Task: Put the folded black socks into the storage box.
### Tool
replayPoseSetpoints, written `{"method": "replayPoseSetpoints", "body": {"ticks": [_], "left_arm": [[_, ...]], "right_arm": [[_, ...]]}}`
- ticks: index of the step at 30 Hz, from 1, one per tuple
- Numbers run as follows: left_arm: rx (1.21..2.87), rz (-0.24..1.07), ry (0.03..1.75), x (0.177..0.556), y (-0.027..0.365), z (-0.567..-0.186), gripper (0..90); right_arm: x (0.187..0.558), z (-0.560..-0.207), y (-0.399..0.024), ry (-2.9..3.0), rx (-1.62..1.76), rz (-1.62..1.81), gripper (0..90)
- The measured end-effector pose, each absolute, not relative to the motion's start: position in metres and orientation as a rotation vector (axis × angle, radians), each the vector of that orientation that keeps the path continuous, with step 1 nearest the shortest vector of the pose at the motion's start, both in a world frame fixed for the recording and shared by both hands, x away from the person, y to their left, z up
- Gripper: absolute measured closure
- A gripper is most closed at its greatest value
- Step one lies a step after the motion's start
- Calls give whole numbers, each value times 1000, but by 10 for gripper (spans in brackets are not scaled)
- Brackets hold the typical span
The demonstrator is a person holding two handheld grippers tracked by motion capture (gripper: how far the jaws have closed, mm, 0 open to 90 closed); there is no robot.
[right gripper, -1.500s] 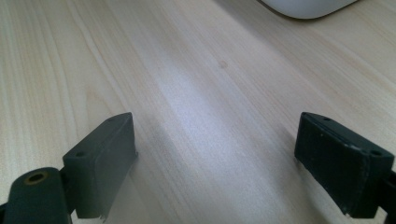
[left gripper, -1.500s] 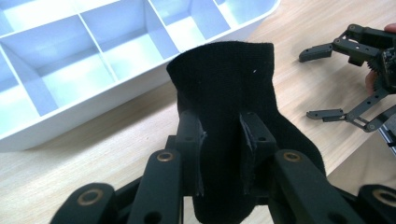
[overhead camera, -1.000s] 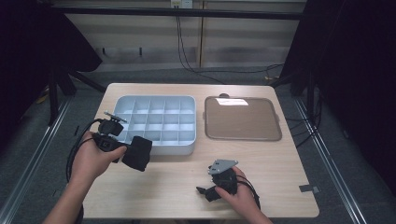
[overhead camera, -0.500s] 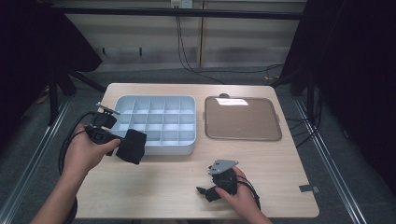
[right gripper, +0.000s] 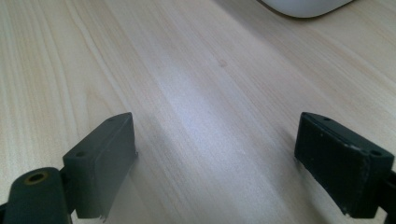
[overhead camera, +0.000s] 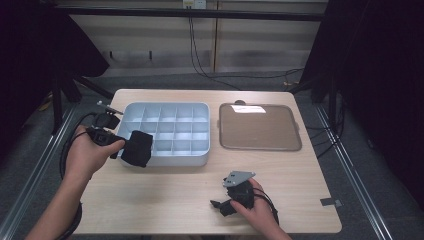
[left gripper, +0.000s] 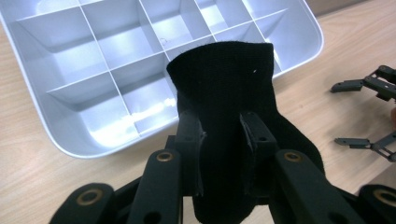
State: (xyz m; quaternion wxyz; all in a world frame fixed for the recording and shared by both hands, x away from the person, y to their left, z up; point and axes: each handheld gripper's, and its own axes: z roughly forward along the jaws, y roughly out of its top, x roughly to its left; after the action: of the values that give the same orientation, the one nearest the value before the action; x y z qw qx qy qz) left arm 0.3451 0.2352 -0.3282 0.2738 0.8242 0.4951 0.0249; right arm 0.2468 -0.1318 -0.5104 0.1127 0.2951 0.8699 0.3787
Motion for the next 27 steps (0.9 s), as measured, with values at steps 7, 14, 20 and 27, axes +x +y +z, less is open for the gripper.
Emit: {"method": "replayPoseSetpoints", "body": {"ticks": [7, 14, 20, 27], "left_arm": [[2219, 74, 1332, 352, 236, -330, 722], [2200, 78, 1349, 356, 237, -331, 721], [2195, 86, 1356, 361, 242, -330, 721], [2200, 98, 1373, 370, 244, -334, 721]], "right_arm": [[247, -510, -132, 2553, 866, 1111, 121], [247, -510, -132, 2553, 866, 1111, 121], [247, -510, -132, 2553, 867, 1111, 121], [247, -510, -132, 2553, 866, 1112, 121]]}}
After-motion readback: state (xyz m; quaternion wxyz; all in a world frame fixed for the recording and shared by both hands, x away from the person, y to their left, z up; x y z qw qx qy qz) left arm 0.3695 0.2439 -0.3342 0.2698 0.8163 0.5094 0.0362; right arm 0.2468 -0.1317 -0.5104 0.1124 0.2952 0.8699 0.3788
